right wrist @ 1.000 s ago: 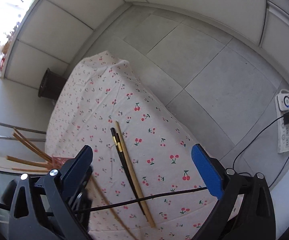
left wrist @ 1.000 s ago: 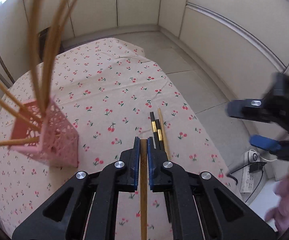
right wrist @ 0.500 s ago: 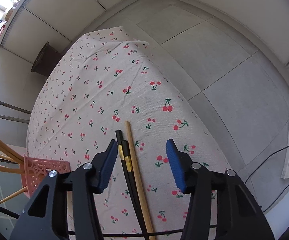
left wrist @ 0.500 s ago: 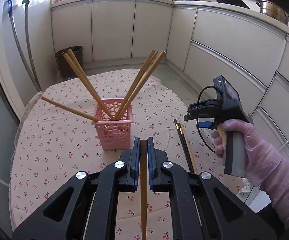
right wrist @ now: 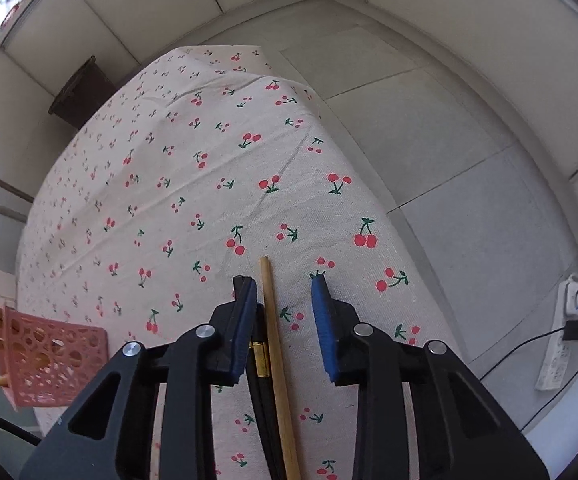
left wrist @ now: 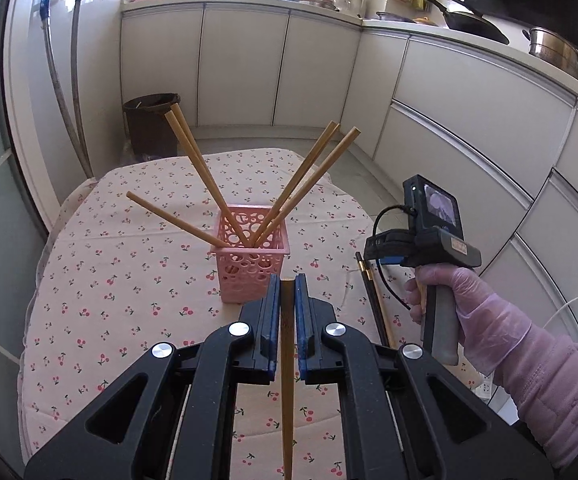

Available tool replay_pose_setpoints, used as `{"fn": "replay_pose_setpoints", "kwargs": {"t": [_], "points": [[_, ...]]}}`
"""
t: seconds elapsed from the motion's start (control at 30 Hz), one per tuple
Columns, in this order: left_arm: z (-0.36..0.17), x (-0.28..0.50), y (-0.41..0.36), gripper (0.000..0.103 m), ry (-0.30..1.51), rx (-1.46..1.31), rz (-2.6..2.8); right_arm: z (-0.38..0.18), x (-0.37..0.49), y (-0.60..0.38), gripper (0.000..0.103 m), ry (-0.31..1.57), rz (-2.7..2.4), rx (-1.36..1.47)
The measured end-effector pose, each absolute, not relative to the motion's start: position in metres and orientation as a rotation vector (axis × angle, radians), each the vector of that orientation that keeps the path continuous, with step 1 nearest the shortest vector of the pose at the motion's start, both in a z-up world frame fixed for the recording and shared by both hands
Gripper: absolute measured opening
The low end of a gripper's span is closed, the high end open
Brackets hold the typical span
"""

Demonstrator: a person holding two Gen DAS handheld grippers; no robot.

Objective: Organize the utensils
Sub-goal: 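Close the left gripper on a wooden chopstick while the right gripper grasps another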

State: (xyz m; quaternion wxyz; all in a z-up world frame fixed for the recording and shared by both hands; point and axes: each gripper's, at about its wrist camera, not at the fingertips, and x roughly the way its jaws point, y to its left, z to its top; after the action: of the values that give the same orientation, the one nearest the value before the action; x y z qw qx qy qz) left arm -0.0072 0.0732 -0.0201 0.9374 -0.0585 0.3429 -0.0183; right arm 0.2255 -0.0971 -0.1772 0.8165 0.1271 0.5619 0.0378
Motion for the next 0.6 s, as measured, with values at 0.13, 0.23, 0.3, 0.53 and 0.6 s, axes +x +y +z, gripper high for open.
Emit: {"fn": "replay_pose_setpoints", "kwargs": {"t": [0.13, 0.23, 0.3, 0.53, 0.6], "points": [[-0.016, -0.012, 0.072, 0.007, 0.671, -0.102, -0.029, -0.176, 0.222, -0.087, 0.000, 1.186, 0.113, 0.237], [-0.012, -0.016, 0.071, 0.007, 0.650, -0.091, -0.023, -0.173, 0.216, -0.096, 0.000, 1.149, 0.145, 0.311], [-0.009, -0.019, 0.072, 0.007, 0.637, -0.098, -0.023, -0.164, 0.209, -0.102, 0.000, 1.109, 0.168, 0.346], [0.000, -0.027, 0.073, 0.007, 0.606, -0.114, -0.040, -0.109, 0.166, -0.120, 0.000, 1.006, 0.259, 0.389], [0.002, -0.030, 0.072, 0.007, 0.598, -0.113, -0.044, -0.090, 0.150, -0.124, 0.000, 0.971, 0.282, 0.386]]}}
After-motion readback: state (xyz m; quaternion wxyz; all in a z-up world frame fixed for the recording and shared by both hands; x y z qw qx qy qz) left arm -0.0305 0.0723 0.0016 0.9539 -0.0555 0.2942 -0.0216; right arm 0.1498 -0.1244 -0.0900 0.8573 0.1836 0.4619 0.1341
